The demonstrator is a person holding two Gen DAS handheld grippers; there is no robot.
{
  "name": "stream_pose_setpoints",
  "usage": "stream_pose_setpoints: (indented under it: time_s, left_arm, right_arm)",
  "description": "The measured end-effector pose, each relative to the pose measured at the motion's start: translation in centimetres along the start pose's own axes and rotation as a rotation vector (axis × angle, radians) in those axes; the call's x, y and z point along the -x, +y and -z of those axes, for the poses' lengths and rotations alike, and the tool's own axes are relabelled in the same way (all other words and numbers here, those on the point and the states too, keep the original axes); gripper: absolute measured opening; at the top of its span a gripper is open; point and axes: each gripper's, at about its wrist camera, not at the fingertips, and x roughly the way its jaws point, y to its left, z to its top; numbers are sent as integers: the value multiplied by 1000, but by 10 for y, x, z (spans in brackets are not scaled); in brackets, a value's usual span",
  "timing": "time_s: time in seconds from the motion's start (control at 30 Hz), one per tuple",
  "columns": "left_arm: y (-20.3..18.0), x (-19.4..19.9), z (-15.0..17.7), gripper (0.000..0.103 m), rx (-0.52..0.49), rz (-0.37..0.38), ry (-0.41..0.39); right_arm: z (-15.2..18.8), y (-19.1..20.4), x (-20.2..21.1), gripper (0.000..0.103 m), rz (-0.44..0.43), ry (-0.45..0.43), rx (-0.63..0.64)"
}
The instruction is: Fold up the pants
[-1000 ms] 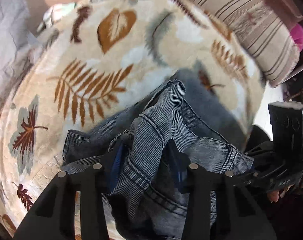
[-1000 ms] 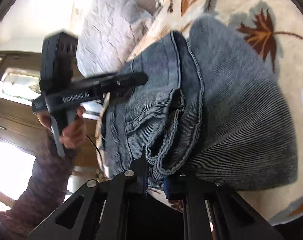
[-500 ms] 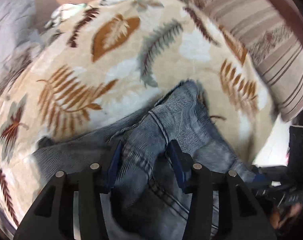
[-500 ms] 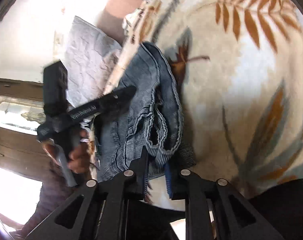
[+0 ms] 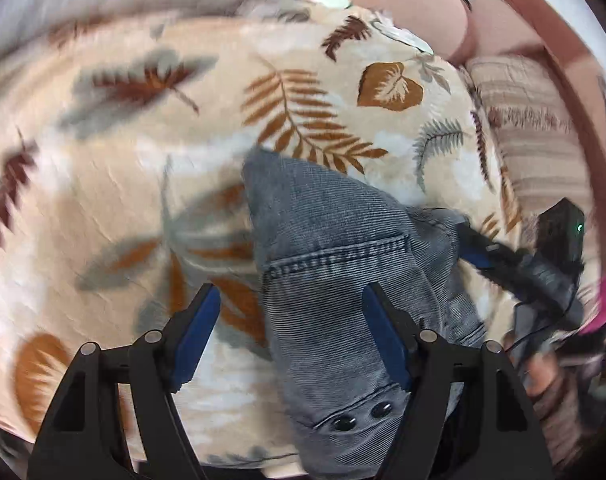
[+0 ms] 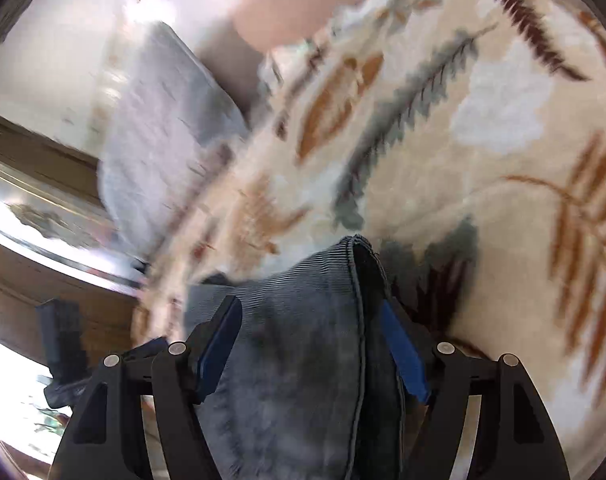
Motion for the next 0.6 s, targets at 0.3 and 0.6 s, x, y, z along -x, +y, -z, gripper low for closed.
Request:
stream_pose_setpoints:
  time_s: [0.3,0.6]
  left_arm:
    - [-7,-45,-14,61,9,-127,-60]
    - [-1,5,18,60,6,17,-60]
  right_arm:
    - [9,19,0,8,172,10,218]
    - [15,15,45,33,23,-37,121]
